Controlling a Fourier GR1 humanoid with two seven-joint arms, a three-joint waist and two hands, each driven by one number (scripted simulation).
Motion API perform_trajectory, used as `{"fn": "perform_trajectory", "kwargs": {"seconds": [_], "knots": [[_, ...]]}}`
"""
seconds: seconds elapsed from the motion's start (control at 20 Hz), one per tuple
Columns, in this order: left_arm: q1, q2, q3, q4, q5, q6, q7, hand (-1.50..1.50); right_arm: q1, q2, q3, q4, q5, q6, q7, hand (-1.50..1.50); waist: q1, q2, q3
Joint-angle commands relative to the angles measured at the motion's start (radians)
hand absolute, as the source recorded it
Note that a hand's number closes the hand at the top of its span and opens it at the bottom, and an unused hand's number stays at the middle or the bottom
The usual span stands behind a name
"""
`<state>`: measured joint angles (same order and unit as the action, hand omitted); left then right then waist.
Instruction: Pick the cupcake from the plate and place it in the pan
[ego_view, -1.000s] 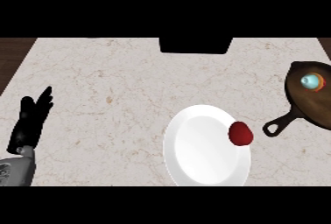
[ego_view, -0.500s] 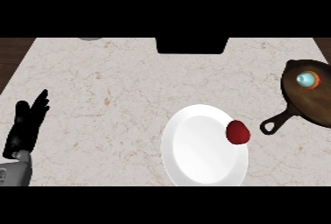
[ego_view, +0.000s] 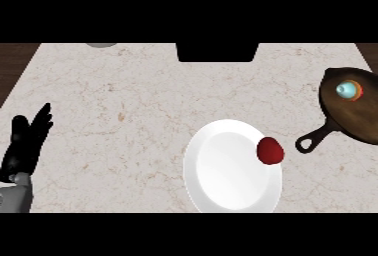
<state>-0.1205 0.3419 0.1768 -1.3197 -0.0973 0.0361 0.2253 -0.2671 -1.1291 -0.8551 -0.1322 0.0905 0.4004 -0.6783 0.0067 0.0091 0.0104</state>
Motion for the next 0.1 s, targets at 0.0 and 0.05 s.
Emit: {"fn": "perform_trajectory", "kwargs": {"seconds": [0.0, 0.05], "knots": [[0.000, 0.011, 0.009, 0.004, -0.001, -0.002, 0.000, 0.00, 0.056, -0.017, -0.010, 0.000, -0.010, 0.052, -0.032, -1.50, -0.001, 0.000, 0.001], [-0.002, -0.023, -0.012, 0.012, -0.012, 0.015, -0.005, 0.00, 0.086, -0.025, -0.015, 0.007, -0.014, 0.082, -0.040, -1.50, -0.012, -0.001, 0.001]]}}
